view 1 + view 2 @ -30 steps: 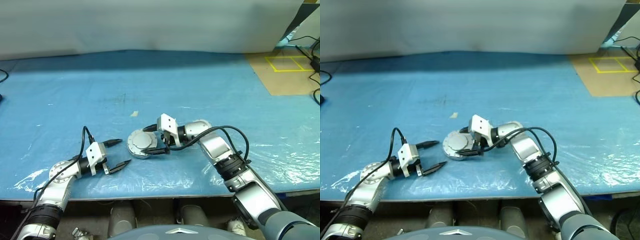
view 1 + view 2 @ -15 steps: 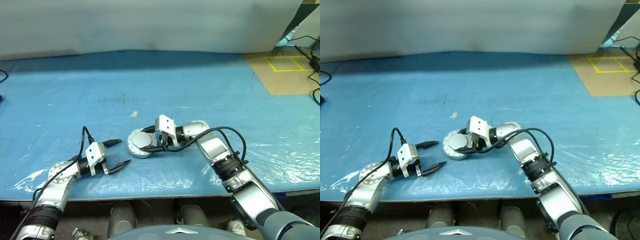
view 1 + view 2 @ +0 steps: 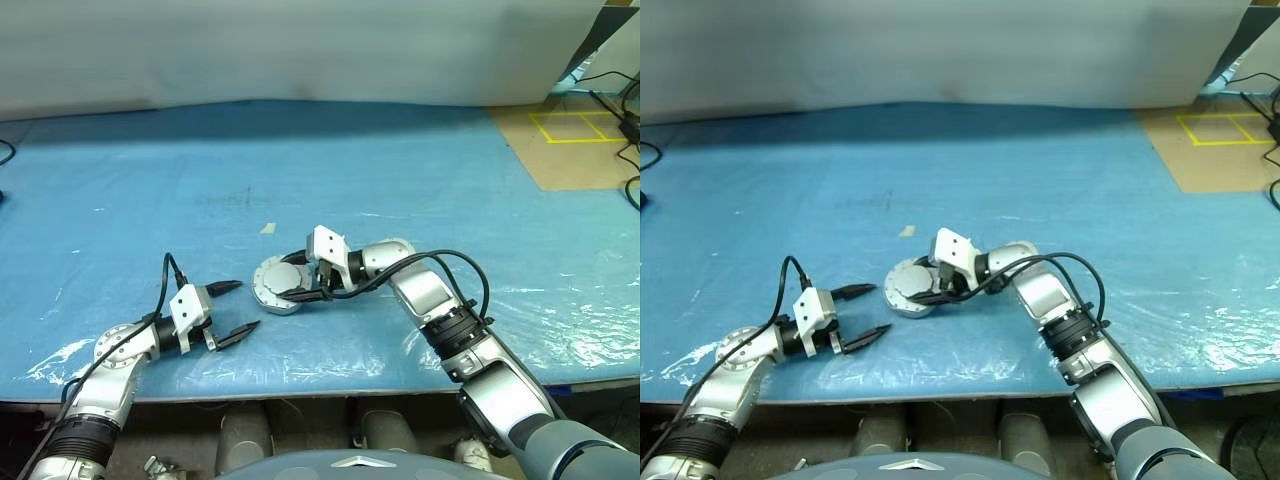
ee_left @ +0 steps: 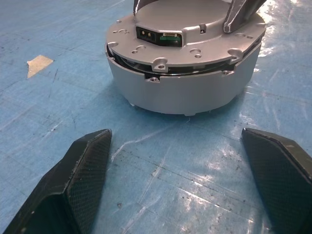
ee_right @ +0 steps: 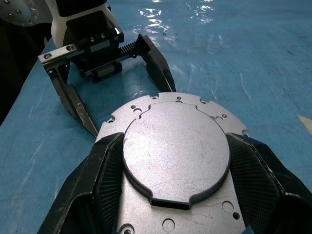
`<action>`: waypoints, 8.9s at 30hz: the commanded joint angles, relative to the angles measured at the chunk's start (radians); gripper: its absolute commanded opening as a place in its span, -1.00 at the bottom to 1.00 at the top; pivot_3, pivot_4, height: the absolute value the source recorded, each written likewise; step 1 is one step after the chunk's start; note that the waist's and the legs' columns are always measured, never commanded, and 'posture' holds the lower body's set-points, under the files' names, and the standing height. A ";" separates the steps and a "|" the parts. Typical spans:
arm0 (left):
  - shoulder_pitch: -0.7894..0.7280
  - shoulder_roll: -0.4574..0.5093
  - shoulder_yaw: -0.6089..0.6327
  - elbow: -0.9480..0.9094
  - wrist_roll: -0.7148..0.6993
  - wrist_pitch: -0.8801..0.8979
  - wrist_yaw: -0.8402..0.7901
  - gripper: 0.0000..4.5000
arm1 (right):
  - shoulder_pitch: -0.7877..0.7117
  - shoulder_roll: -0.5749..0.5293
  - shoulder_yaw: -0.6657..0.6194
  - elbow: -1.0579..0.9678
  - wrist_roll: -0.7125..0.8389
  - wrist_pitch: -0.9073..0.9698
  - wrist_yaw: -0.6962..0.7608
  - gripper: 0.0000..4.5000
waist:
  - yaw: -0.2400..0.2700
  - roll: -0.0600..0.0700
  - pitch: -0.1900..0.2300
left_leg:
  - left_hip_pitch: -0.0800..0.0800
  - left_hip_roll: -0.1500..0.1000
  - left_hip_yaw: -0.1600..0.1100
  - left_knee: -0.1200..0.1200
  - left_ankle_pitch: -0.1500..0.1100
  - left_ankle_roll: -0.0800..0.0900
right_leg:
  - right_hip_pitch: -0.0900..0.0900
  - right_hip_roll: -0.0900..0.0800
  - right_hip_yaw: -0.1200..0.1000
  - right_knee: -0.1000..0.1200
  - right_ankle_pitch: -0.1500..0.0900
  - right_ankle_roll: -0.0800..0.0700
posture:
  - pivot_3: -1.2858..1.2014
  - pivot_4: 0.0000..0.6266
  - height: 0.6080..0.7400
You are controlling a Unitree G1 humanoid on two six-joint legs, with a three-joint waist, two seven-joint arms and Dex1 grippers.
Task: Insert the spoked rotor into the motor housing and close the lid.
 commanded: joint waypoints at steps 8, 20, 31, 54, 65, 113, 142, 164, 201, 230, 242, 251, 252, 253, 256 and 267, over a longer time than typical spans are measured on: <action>0.000 0.005 -0.002 0.017 0.023 0.001 0.006 1.00 | -0.033 0.000 0.012 -0.051 -0.020 0.021 -0.018 0.31 | 0.002 0.000 0.000 | 0.000 0.000 0.000 0.000 0.000 0.000 | 0.000 0.000 0.000 0.000 0.000 0.000 | 0.03 -0.52 1.00; -0.076 -0.057 -0.047 0.097 0.065 -0.041 0.015 1.00 | -0.035 0.013 0.024 -0.026 -0.027 0.040 -0.023 0.31 | 0.012 0.000 0.000 | 0.000 -0.001 0.000 0.002 0.000 0.000 | 0.001 -0.001 0.000 0.002 0.000 0.000 | 0.03 -0.52 1.00; -0.073 -0.053 -0.032 0.128 0.059 -0.055 -0.007 1.00 | -0.029 -0.003 0.034 0.004 -0.045 0.030 -0.017 0.31 | 0.012 0.001 0.000 | 0.001 -0.001 0.000 0.002 0.000 0.000 | 0.001 -0.001 0.001 0.001 0.000 0.000 | 0.03 -0.52 1.00; -0.081 -0.061 -0.029 0.162 0.058 -0.076 -0.016 1.00 | -0.047 -0.019 0.022 0.024 -0.026 0.006 0.008 0.31 | 0.014 0.001 0.000 | 0.001 -0.001 0.000 0.002 0.000 0.000 | 0.001 -0.001 0.000 0.001 0.000 0.000 | 0.03 -0.52 1.00; -0.069 -0.058 -0.023 0.169 0.058 -0.087 -0.015 1.00 | -0.049 -0.005 0.027 0.052 -0.038 -0.010 0.002 0.31 | 0.008 0.002 -0.001 | 0.002 -0.001 0.000 0.001 0.000 0.000 | 0.001 -0.001 0.001 0.001 0.000 0.000 | 0.03 -0.52 1.00; -0.135 -0.055 0.008 -0.021 -0.063 0.289 -0.083 -0.98 | -0.042 -0.014 0.030 0.123 -0.071 -0.037 -0.040 0.31 | 0.004 0.003 -0.002 | 0.000 -0.001 0.000 -0.001 0.000 0.000 | 0.002 0.000 0.000 -0.003 0.000 0.000 | 0.03 -0.52 1.00; -0.159 -0.113 -0.002 0.062 -0.052 0.192 -0.040 -1.00 | 0.002 -0.023 -0.201 -0.270 0.255 0.369 -0.087 0.97 | 0.033 0.004 -0.003 | -0.001 -0.001 0.000 -0.003 0.000 0.000 | 0.003 -0.001 0.000 -0.009 0.000 0.001 | 0.03 -0.52 1.00; -0.182 -0.126 0.013 0.069 -0.057 0.187 -0.034 -1.00 | 0.060 0.040 -0.538 -0.297 0.613 1.162 -0.415 0.97 | 0.040 0.004 -0.003 | -0.001 -0.002 0.000 -0.007 0.001 -0.001 | 0.003 -0.001 -0.002 -0.011 0.003 0.005 | 0.03 -0.52 1.00; -0.200 -0.120 0.057 0.033 -0.105 0.324 0.013 -1.00 | 0.025 0.148 -0.665 -0.106 0.652 1.213 -0.568 -0.50 | 0.042 0.004 -0.003 | 0.000 -0.002 0.000 -0.007 0.001 -0.002 | 0.003 -0.001 -0.002 -0.010 0.003 0.005 | 0.03 -0.52 1.00; -0.345 -0.262 0.389 -0.176 -0.854 1.223 0.346 0.98 | -0.276 0.262 -1.125 0.025 0.980 1.125 -0.866 -0.50 | 0.043 0.004 -0.002 | -0.011 -0.002 -0.003 -0.009 0.001 -0.003 | -0.005 0.000 -0.007 -0.010 0.004 0.006 | 0.03 -0.52 1.00; -0.382 -0.340 0.416 -0.189 -0.976 1.296 0.501 0.98 | -0.221 0.316 -1.037 -0.048 1.067 1.181 -0.913 -0.50 | 0.045 0.003 -0.001 | -0.014 -0.003 -0.006 -0.007 0.001 -0.003 | -0.005 -0.001 -0.009 -0.011 0.005 0.008 | 0.03 -0.52 1.00; -0.388 -0.364 0.404 -0.190 -0.978 1.299 0.504 0.98 | -0.160 0.338 -0.936 -0.123 1.099 1.234 -0.898 -0.50 | 0.052 0.002 -0.001 | -0.014 -0.003 -0.006 -0.004 0.001 -0.003 | -0.005 -0.001 -0.009 -0.010 0.006 0.009 | 0.03 -0.52 1.00; -0.389 -0.365 0.405 -0.190 -0.980 1.300 0.503 0.98 | -0.157 0.339 -0.932 -0.123 1.101 1.232 -0.899 -0.50 | 0.052 0.002 -0.001 | -0.014 -0.003 -0.006 -0.004 0.001 -0.003 | -0.005 -0.001 -0.009 -0.010 0.006 0.009 | 0.03 -0.52 1.00; -0.389 -0.365 0.406 -0.190 -0.981 1.300 0.503 0.98 | -0.156 0.338 -0.930 -0.121 1.102 1.229 -0.901 -0.50 | 0.052 0.002 -0.001 | -0.014 -0.003 -0.006 -0.004 0.001 -0.003 | -0.005 -0.001 -0.009 -0.010 0.006 0.010 | 0.03 -0.52 1.00; -0.387 -0.360 0.410 -0.194 -0.984 1.302 0.501 0.98 | -0.157 0.336 -0.932 -0.111 1.109 1.216 -0.904 -0.50 | 0.055 0.002 -0.001 | -0.014 -0.003 -0.006 -0.003 0.001 -0.003 | -0.005 -0.001 -0.009 -0.010 0.006 0.010 | 0.03 -0.52 1.00; -0.396 -0.371 0.443 -0.186 -1.026 1.278 0.515 0.98 | -0.154 0.323 -0.919 -0.089 1.114 1.198 -0.903 -0.50 | 0.056 0.002 -0.001 | -0.015 -0.003 -0.007 -0.001 0.001 -0.003 | -0.004 -0.001 -0.009 -0.008 0.006 0.010 | 0.03 -0.52 1.00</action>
